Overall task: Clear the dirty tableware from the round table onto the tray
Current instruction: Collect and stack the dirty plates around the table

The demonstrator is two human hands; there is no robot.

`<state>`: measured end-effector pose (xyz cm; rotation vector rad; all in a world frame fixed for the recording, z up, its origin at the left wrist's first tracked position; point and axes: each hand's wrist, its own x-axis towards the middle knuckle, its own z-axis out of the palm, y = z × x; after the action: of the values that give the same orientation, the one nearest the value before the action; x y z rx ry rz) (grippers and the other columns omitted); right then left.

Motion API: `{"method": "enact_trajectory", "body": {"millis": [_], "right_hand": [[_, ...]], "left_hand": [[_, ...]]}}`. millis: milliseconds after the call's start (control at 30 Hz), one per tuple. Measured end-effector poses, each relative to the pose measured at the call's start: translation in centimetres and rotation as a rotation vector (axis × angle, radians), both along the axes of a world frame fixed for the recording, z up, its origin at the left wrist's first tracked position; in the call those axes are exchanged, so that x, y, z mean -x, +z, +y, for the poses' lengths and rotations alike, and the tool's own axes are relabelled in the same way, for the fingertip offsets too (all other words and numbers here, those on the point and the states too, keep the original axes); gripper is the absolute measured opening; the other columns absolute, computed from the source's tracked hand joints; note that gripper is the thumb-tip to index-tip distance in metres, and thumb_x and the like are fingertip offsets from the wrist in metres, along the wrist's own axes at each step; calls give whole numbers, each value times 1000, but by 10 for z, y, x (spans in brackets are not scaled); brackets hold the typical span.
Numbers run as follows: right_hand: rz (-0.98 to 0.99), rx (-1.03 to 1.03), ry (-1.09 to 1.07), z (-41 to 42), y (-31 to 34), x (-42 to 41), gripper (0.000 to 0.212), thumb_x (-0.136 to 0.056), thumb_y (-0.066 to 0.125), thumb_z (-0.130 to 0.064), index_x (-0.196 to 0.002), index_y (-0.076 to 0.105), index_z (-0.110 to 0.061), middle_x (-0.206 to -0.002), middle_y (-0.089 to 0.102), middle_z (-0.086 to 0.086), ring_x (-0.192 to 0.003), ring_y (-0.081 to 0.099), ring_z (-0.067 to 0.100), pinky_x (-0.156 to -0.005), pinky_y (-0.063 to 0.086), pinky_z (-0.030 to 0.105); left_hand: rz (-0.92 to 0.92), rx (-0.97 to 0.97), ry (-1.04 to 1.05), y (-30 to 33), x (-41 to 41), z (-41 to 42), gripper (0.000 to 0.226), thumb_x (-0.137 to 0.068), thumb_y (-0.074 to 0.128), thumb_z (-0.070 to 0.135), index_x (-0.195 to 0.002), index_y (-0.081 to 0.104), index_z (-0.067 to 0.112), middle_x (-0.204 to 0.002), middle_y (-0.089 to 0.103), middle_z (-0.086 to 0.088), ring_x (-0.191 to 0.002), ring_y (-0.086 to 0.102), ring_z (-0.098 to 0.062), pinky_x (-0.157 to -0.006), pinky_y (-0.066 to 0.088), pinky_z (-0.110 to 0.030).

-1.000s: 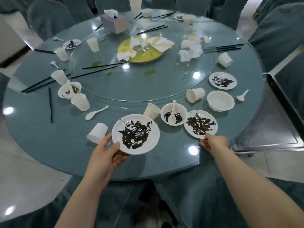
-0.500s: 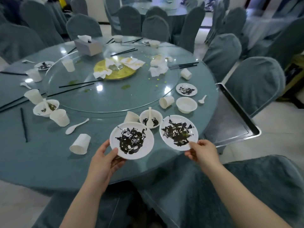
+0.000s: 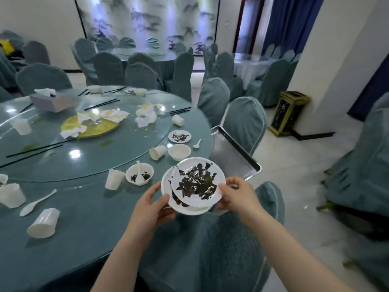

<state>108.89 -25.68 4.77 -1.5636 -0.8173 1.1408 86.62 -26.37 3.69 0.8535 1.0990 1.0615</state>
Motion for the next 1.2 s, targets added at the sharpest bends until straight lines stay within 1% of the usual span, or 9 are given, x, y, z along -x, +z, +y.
{"method": "enact_trajectory", "body": {"millis": [133, 300, 433, 567, 633, 767, 967, 1133, 1200], "right_hand": [[66, -9, 13, -17, 0, -49, 16, -86, 64, -4, -99, 64, -14, -92, 69, 9, -66, 71, 19, -59, 57, 29], [58, -67, 12, -46, -2, -146, 39, -81, 55, 10, -94, 71, -22, -83, 75, -1, -72, 69, 11, -63, 56, 23], [90, -75, -1, -60, 3, -248, 48, -75, 51, 16, -94, 71, -23, -73, 73, -4, -66, 66, 7, -62, 55, 20], [105, -76, 19, -59, 10, -334, 46, -74, 54, 18, -98, 70, -18, -73, 73, -1, -70, 68, 13, -70, 57, 27], [114, -73, 42, -49, 14, -363, 43, -75, 56, 18, -98, 69, -15, -68, 72, -2, -67, 68, 12, -68, 58, 24], [133, -47, 111, -12, 20, -392, 40, -78, 59, 16, -110, 66, -6, -72, 68, 1, -67, 65, 14, -66, 56, 22], [117, -11, 303, 74, 33, -406, 25, -87, 60, -3, -111, 65, -11, -90, 65, 6, -73, 57, 15, -70, 50, 29], [124, -18, 333, 171, 40, -392, 23, -90, 56, 0, -109, 66, -9, -84, 66, 7, -72, 57, 16, -71, 52, 29], [142, -22, 358, 209, 45, -385, 22, -91, 55, 0, -108, 66, -8, -90, 68, 8, -71, 59, 15, -70, 54, 28]], "left_hand": [[26, 4, -50, 0, -52, -6, 27, -94, 57, 15, -109, 59, 37, -81, 75, -4, -62, 67, -14, -54, 54, -25], [11, -19, -180, 5, -162, -10, 25, -95, 54, 22, -97, 71, 40, -85, 74, -1, -67, 68, -14, -55, 54, -23], [2, -22, -220, 6, -262, -12, 23, -94, 58, 19, -112, 63, 32, -95, 75, -8, -70, 70, -19, -56, 55, -25], [-16, -32, -185, 7, -343, -13, 28, -93, 57, 9, -113, 60, 28, -90, 74, -12, -62, 67, -17, -54, 57, -27], [-23, -19, -136, 6, -371, -10, 29, -92, 57, 9, -113, 61, 29, -92, 74, -14, -67, 66, -20, -55, 57, -27], [-12, 1, -38, 8, -399, 12, 30, -93, 56, 8, -114, 61, 29, -89, 74, -12, -68, 64, -21, -54, 56, -27], [-32, -11, 138, 7, -400, 83, 29, -91, 57, 6, -107, 64, 30, -87, 75, -9, -66, 71, -19, -53, 56, -29], [-48, -74, 219, 16, -395, 165, 29, -91, 57, 8, -105, 62, 32, -85, 75, -4, -66, 71, -16, -53, 54, -25], [-75, -88, 263, 21, -387, 194, 27, -92, 55, 8, -105, 62, 31, -81, 75, 0, -64, 70, -12, -51, 53, -24]]}}
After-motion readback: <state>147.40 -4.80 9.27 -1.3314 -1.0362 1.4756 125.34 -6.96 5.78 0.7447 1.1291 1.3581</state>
